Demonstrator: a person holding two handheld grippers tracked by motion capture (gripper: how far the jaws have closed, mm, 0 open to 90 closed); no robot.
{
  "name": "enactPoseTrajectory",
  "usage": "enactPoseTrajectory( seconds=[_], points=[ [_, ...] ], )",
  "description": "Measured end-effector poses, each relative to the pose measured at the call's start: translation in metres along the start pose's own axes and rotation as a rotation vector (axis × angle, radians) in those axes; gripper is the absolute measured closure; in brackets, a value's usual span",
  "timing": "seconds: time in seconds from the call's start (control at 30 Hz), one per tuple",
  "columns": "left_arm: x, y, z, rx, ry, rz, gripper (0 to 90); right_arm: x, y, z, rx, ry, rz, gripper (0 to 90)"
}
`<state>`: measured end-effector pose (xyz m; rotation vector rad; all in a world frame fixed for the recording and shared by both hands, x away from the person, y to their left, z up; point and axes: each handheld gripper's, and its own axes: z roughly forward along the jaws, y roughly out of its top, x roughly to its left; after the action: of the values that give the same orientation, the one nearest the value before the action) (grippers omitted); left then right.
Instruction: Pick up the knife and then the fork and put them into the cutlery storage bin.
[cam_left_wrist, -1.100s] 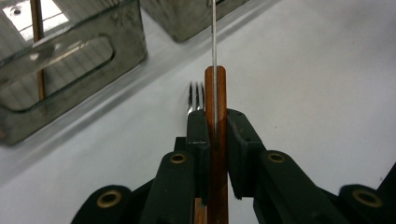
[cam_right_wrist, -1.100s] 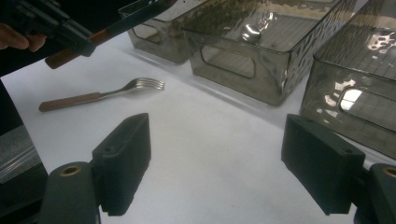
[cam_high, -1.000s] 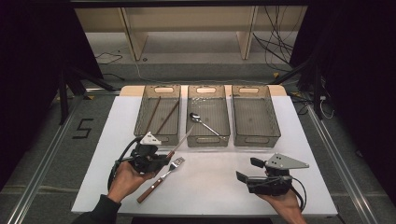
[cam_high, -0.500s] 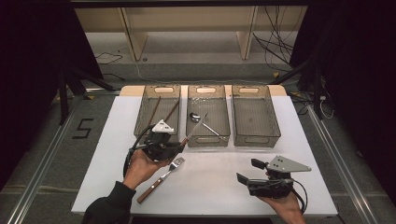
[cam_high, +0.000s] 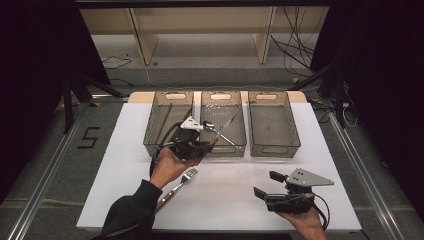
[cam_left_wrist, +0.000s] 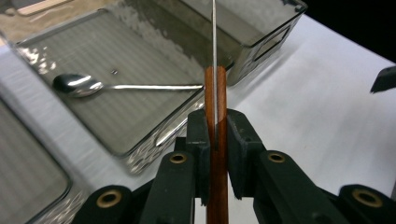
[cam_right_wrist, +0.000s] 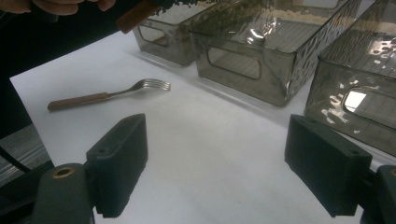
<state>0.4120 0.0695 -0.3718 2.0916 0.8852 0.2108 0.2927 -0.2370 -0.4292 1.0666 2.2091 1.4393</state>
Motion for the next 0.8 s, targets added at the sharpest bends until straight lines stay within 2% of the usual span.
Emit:
enactPoseTrajectory(
  seconds=[0.23, 0.5, 0.8],
  points=[
    [-0.001, 0.013, 0.014, 0.001, -0.005, 0.002, 80.0, 0.0, -0.001, -0.001, -0.002, 0.003, 0.002, 22.1],
    [0.0, 0.024, 0.03, -0.001, -0.023, -0.014, 80.0, 0.001, -0.001, -0.001, 0.0, 0.007, 0.001, 22.1],
    [-0.001, 0.047, 0.051, -0.02, -0.039, -0.035, 80.0, 0.002, -0.002, 0.0, 0.001, 0.016, 0.001, 22.1]
  ],
)
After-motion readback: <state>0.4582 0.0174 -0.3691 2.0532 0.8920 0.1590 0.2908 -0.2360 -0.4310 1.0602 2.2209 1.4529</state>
